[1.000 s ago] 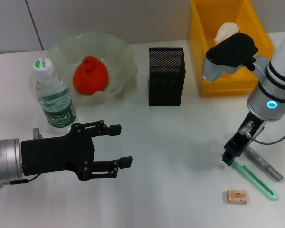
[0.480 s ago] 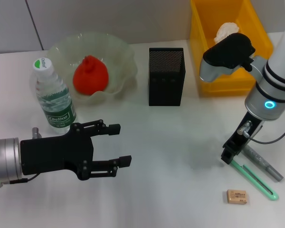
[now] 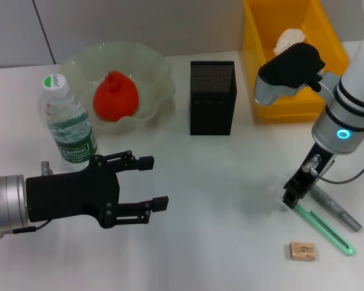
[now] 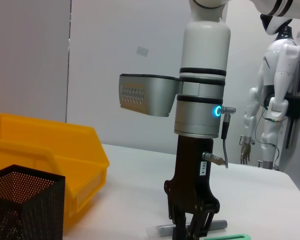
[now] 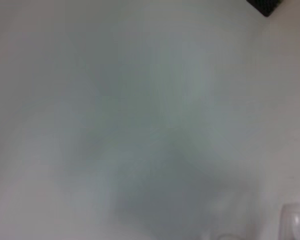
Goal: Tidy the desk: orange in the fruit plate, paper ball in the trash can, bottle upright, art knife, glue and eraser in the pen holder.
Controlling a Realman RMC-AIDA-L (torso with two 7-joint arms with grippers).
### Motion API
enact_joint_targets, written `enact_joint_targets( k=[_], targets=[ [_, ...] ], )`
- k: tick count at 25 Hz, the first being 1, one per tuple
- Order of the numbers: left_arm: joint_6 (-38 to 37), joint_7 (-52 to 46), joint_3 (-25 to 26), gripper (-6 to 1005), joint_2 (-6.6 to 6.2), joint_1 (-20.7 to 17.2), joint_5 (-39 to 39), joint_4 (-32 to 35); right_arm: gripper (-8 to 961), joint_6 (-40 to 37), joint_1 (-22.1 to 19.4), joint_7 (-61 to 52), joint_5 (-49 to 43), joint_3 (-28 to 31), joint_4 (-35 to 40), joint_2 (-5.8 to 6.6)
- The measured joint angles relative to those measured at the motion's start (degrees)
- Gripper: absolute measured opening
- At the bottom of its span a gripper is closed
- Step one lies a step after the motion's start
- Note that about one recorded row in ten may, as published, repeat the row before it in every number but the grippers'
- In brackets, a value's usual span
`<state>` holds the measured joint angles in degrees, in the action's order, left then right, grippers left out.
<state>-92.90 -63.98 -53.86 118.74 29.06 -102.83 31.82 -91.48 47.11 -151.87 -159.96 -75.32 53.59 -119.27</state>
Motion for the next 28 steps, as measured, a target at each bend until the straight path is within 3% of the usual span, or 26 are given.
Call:
enact_joint_targets(
  k=[28],
  targets=[
    [0.00,0.00,0.36,798,-0.16,0.10,0.00,0.17,254,0.66,-0.09,-0.51,0.00,-2.11,-0.16,0.00]
  ],
)
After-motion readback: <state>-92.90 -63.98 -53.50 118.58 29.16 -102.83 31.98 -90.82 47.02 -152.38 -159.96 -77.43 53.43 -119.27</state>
